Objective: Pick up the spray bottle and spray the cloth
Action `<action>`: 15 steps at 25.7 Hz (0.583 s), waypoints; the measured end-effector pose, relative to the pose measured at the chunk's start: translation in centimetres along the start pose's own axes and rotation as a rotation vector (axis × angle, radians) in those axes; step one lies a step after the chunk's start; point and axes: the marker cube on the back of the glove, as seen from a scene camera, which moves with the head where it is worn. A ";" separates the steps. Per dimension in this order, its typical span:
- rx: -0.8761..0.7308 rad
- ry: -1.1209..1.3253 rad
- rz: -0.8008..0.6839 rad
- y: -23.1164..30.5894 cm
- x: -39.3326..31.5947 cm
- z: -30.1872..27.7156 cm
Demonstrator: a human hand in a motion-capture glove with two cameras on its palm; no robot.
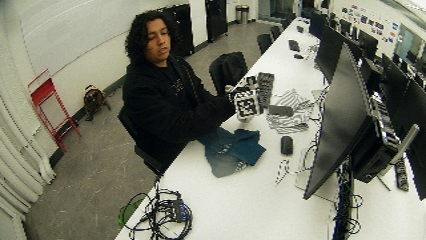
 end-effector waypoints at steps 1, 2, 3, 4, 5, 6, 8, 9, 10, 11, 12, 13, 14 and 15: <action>-0.007 0.010 0.002 0.0 0.2 0.2; -0.013 0.019 0.004 0.0 0.5 0.3; -0.016 0.023 0.006 0.0 0.7 0.4; -0.016 0.022 0.009 0.1 0.9 0.4; -0.014 0.023 0.009 0.1 1.0 0.5; -0.011 0.029 0.006 0.1 1.2 0.6; -0.002 0.059 -0.008 0.2 1.5 1.0; 0.004 0.073 -0.018 0.3 1.6 1.2; 0.012 0.079 -0.026 0.3 1.7 1.3; 0.020 0.079 -0.033 0.3 1.6 1.3; 0.027 0.075 -0.039 0.3 1.6 1.3; 0.032 0.071 -0.043 0.2 1.6 1.3; 0.034 0.069 -0.046 0.2 1.6 1.3; 0.031 0.067 -0.047 0.2 1.6 1.3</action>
